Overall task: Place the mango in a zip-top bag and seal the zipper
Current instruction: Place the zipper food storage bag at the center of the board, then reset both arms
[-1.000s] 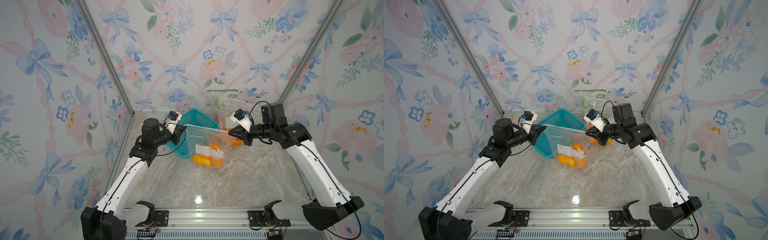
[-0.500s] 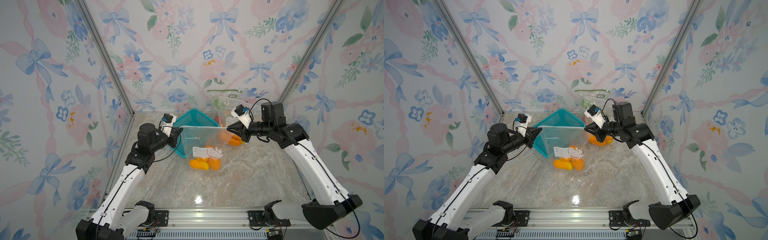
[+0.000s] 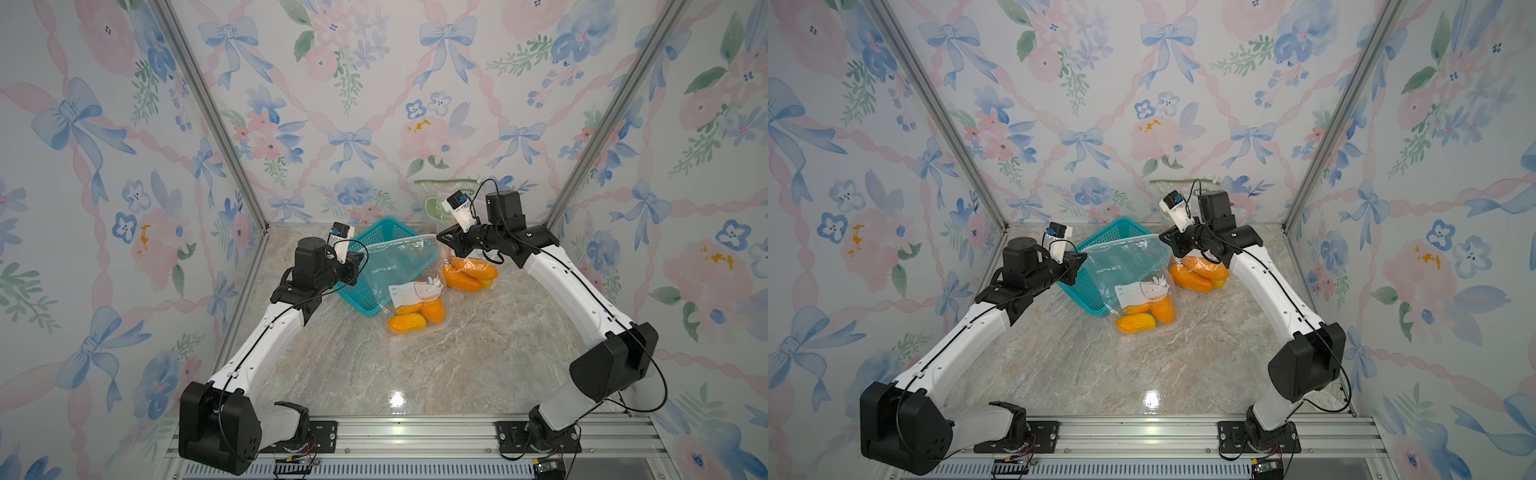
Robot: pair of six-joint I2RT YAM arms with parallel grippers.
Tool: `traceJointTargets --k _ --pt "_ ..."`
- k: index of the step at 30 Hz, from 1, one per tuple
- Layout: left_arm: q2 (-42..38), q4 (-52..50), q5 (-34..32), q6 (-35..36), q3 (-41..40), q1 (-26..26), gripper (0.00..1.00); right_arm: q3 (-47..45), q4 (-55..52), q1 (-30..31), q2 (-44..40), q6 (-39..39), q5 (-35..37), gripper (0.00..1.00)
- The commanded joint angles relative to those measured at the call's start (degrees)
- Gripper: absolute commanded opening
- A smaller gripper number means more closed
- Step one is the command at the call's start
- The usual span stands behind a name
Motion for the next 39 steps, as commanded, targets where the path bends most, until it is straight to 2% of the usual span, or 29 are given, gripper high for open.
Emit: traceJointTargets --k 1,4,6,7,12,14,16,19,24,27,35,39 --pt "2.38 1.51 -2.26 -1.60 2.03 0.69 0.00 2.99 0.28 -0.45 2.58 2.23 2.88 0.15" --pt "3.74 2.42 -4.97 -1.94 3.14 0.64 0.00 4.50 -0.10 -0.62 3.62 2.81 3.75 0.41" --pt "4.96 2.80 -5.95 -1.91 4.15 0.64 0.04 5.30 -0.21 -0.71 3.90 3.45 4.51 0.60" --pt "5.75 2.90 -6.15 -1.93 4.75 0.64 0.07 5.65 -0.31 -0.82 3.95 3.85 4.82 0.65" --pt "8.03 3.31 -4.58 -2.14 6.31 0.64 0.42 7.03 -2.06 -1.17 3.17 5.76 8.18 0.88" --pt "7.80 3.44 -4.55 -2.31 6.51 0.66 0.59 7.36 -3.10 -1.43 2.28 6.73 9.38 0.95" --pt "7.07 3.47 -4.77 -2.39 6.49 0.65 0.75 7.28 -3.56 -1.72 1.25 7.71 9.95 1.00" --pt "4.87 3.41 -6.28 -2.69 6.12 0.64 0.98 7.14 -4.12 -1.98 -0.43 9.21 10.20 0.99" --pt "-1.12 3.46 -11.59 -3.53 3.77 0.64 0.98 5.77 -5.38 -2.12 -4.69 13.06 14.25 0.99" --pt "-5.76 3.41 -20.11 -5.15 1.17 0.64 0.98 1.34 -4.60 -2.33 -9.03 15.78 19.87 0.99" --pt "-18.27 5.39 -42.73 -10.69 -9.28 0.72 0.98 -21.99 5.27 -4.16 -27.45 21.80 30.92 0.99" --pt "-22.33 7.87 -46.52 -12.54 -15.56 0.73 0.98 -33.90 9.89 -5.06 -35.18 23.11 35.70 0.99"
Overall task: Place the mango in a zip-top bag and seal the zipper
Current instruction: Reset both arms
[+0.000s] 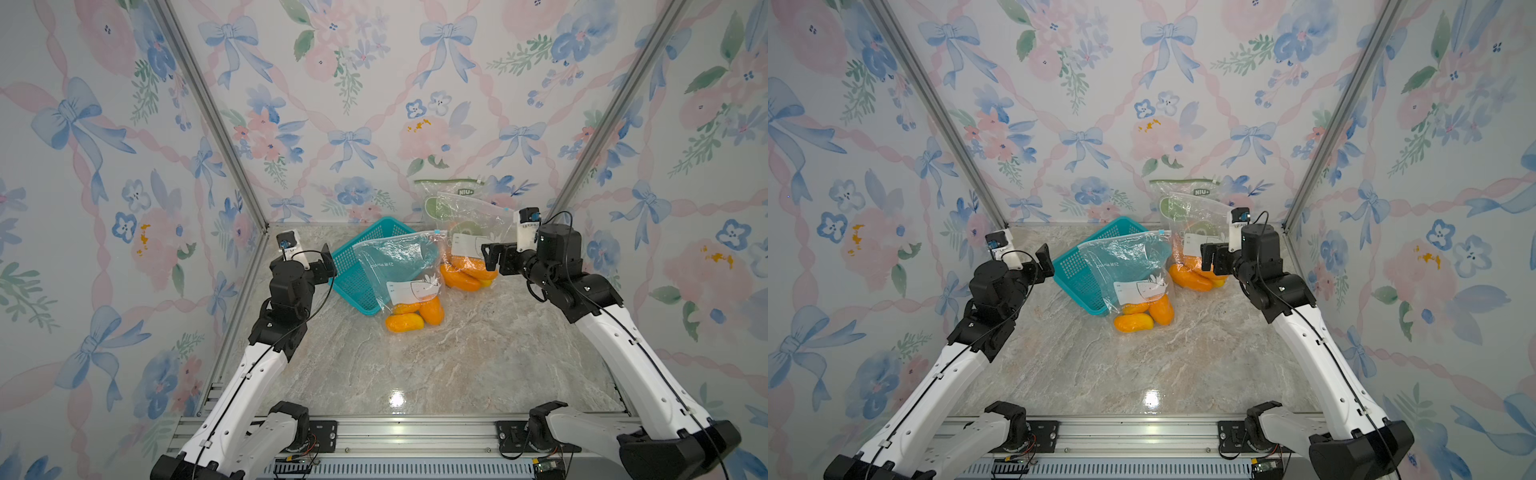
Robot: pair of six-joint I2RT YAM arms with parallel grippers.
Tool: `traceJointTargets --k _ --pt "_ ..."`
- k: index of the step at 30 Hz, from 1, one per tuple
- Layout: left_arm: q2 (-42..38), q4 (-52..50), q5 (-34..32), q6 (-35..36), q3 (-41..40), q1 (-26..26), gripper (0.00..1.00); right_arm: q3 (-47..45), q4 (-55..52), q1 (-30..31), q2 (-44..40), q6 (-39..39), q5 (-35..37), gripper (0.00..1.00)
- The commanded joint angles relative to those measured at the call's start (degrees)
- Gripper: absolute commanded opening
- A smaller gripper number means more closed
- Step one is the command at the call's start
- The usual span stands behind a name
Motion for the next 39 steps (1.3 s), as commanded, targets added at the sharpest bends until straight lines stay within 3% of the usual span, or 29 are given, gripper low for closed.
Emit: traceJointTargets --k 1,5,10,15,20,25,31,39 --pt "-2.43 3.04 -7.08 -3.06 -5.08 0.49 0.98 -9.76 7.04 -0.72 -4.97 3.34 7.52 0.99" --pt "-5.54 9.32 -10.75 -3.31 -14.11 0.42 0.98 -25.48 17.62 -1.69 -12.98 6.83 14.06 0.99" --pt "-8.20 21.67 -10.29 -1.61 -25.33 0.40 0.98 -39.67 31.42 -4.80 -16.31 6.75 14.46 0.99" --pt "-5.56 32.03 -8.97 2.97 -33.37 0.41 0.98 -41.35 34.21 -7.21 -10.16 4.85 14.23 0.99" --pt "1.64 46.52 -3.81 9.69 -39.00 0.40 0.98 -44.82 48.13 -7.47 -3.85 -2.38 14.83 0.99" --pt "9.76 55.76 -1.44 14.95 -39.02 0.40 0.98 -44.84 57.92 -7.92 2.78 -6.86 16.06 0.99" --pt "20.10 64.23 0.74 15.52 -37.62 1.00 0.98 -44.28 64.58 -8.87 9.97 -8.79 16.88 0.99" --pt "30.81 68.63 2.72 16.14 -34.42 2.88 0.98 -42.24 63.32 -10.61 13.39 -9.19 15.19 0.99"
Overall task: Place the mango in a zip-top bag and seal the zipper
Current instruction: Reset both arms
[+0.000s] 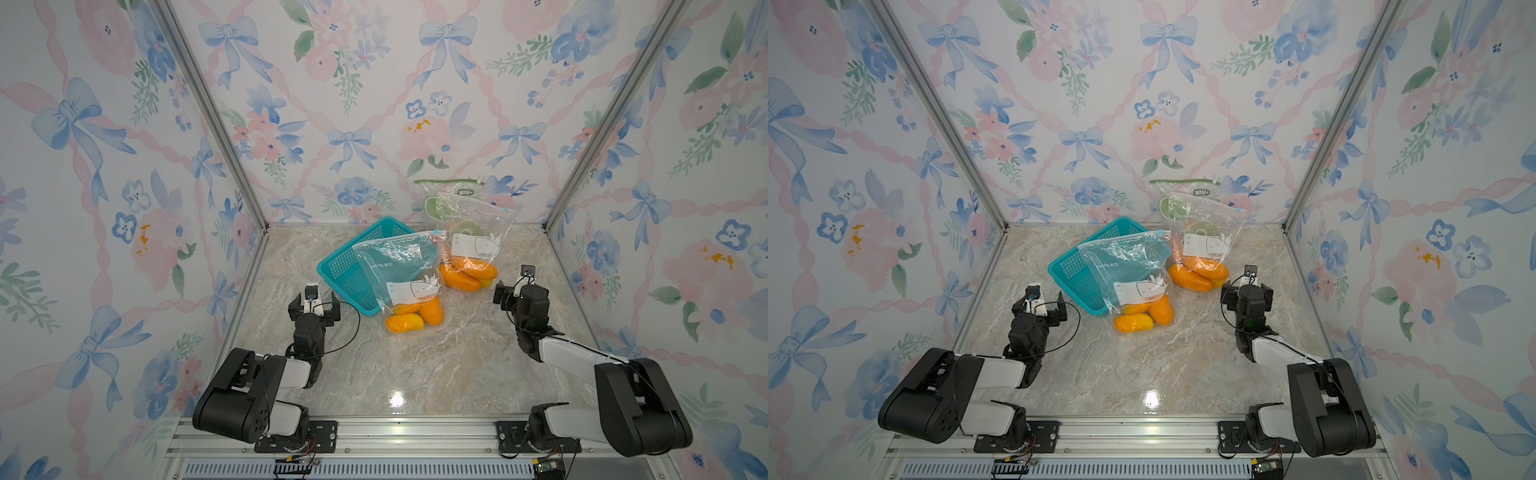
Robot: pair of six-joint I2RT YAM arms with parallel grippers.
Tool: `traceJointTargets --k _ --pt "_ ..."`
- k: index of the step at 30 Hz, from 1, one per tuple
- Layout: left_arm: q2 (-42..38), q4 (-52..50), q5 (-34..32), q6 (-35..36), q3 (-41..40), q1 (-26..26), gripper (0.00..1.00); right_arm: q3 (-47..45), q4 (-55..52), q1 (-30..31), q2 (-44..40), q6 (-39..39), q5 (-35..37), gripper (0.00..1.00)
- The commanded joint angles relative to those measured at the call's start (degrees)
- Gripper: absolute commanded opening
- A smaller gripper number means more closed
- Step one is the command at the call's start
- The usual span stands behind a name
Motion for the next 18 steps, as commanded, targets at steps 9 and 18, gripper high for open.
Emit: traceJointTargets --k 9,18 --pt "6.06 7.19 12.14 -2.00 1.31 6.47 0.98 -2.98 12.65 -1.23 6.07 -1.11 -4.14 0.99" --pt "6.12 6.68 14.64 -2.68 1.63 7.96 0.98 -5.11 22.75 -1.56 13.22 -0.76 -3.74 0.99"
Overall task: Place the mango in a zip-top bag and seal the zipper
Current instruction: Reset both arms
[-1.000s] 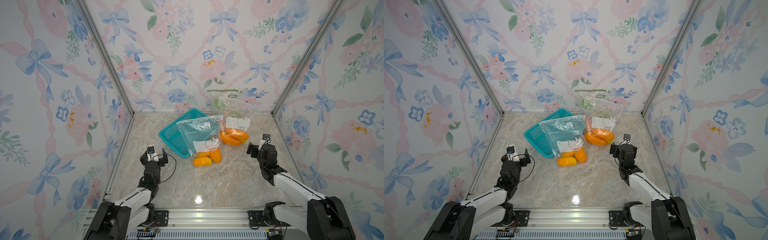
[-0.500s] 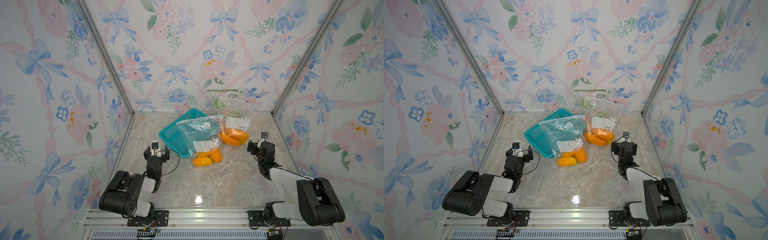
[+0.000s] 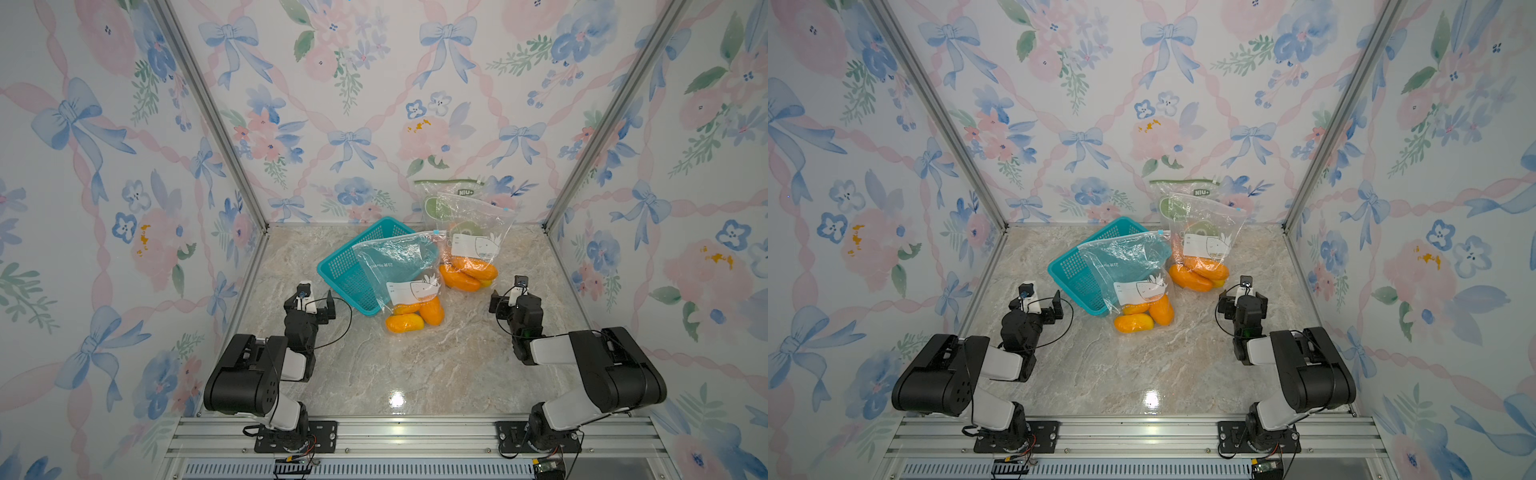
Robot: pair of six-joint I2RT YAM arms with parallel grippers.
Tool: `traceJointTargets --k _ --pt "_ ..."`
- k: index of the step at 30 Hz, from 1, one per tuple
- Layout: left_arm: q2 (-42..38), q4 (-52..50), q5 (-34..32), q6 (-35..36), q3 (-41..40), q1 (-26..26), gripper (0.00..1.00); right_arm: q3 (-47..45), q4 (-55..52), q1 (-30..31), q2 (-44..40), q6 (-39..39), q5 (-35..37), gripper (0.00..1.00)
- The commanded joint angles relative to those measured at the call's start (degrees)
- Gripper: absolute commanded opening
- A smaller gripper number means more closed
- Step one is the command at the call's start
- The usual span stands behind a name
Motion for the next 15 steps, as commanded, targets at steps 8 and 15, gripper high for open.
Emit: traceJointTargets --k 8,15 --pt "0.45 1.14 -1.39 -1.10 1.13 -0.80 0.98 1.15 3.19 -1.73 -0.09 0.94 -2.79 0.99" --pt "0.37 1.16 -1.86 -0.96 1.15 -0.98 0.98 1.81 1.74 -2.43 -0.17 -0.03 -8.76 0.99"
